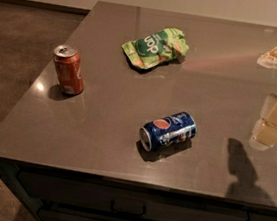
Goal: Place pepsi can upright
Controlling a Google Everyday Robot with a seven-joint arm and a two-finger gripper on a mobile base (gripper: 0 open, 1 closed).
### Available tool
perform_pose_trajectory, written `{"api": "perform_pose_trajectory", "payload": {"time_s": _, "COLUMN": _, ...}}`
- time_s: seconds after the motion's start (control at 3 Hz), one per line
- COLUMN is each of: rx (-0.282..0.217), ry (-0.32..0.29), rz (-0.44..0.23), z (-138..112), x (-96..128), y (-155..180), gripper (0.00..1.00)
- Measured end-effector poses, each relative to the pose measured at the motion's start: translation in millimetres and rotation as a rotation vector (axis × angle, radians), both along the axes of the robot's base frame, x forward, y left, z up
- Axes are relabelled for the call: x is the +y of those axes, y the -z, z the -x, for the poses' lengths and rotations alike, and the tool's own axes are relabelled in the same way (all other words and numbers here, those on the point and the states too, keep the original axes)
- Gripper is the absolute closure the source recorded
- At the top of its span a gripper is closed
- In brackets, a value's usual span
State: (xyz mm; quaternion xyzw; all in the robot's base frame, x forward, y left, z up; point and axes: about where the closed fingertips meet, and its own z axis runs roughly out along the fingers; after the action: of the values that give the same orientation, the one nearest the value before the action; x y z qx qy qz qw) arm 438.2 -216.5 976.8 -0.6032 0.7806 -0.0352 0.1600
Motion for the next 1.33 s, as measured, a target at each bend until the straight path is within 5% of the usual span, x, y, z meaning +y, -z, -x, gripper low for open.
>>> {"api": "perform_pose_trajectory", "payload": {"time_s": 0.67, "rx": 0.003, "ry": -0.070, "rz": 0.032, "z": -11.6, "x": 22.5, "y": 10.9, "gripper": 0.00}}
{"api": "perform_pose_trajectory", "payload": {"time_s": 1.33, "rx": 0.027, "ry": -0.285, "rz": 0.082, "z": -12.7, "x": 82.2, "y": 55.7, "gripper": 0.00}}
